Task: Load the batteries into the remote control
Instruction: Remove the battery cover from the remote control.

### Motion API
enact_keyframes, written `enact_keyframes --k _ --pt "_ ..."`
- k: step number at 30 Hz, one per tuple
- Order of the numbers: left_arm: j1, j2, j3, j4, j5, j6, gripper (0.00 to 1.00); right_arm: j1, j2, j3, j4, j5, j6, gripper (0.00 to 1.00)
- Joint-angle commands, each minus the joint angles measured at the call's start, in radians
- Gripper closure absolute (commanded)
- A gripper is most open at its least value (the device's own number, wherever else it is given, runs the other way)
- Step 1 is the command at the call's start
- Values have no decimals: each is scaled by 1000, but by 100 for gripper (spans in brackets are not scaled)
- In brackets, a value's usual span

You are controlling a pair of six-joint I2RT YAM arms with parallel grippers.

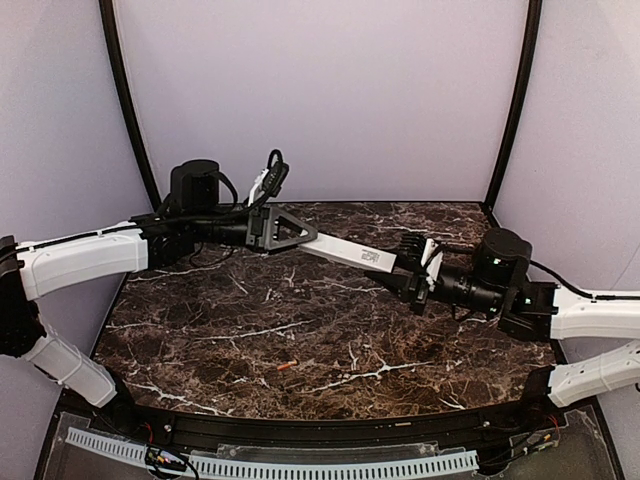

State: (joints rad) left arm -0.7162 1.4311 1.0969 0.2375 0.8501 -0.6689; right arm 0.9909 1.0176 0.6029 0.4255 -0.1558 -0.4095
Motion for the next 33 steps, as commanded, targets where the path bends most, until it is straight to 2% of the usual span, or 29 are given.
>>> enact_keyframes --k 1,6,10,13,17,21,24,28,29,30,32,33 --pt "-7 -1 22 -63 -12 45 45 14 18 34 47 40 7 100" --pt "-12 6 50 -130 -33 80 56 23 39 57 34 58 -6 100" --pt "-11 4 60 -166 -41 104 68 25 36 55 42 60 -16 100" --pt "-6 4 47 -116 -2 72 77 24 19 41 53 50 -21 100" --pt "-3 4 22 -20 63 21 83 25 -5 21 68 27 -26 100" --pt "8 -1 -4 80 125 -36 83 23 -34 -7 89 15 -31 100" --pt "15 -1 -37 214 176 -129 84 25 -46 -16 88 13 -33 100" --pt "17 -1 -44 245 184 -157 84 23 -51 -19 87 11 -31 100" --pt "17 -2 -44 245 184 -158 81 24 -49 -17 83 11 -31 100" --pt "17 -4 -44 242 182 -158 73 25 -48 -17 83 10 -31 100" --pt "17 -11 -42 218 171 -142 63 24 -46 -13 79 14 -29 100" --pt "17 -19 -33 198 154 -130 62 24 -43 -10 75 17 -28 100"
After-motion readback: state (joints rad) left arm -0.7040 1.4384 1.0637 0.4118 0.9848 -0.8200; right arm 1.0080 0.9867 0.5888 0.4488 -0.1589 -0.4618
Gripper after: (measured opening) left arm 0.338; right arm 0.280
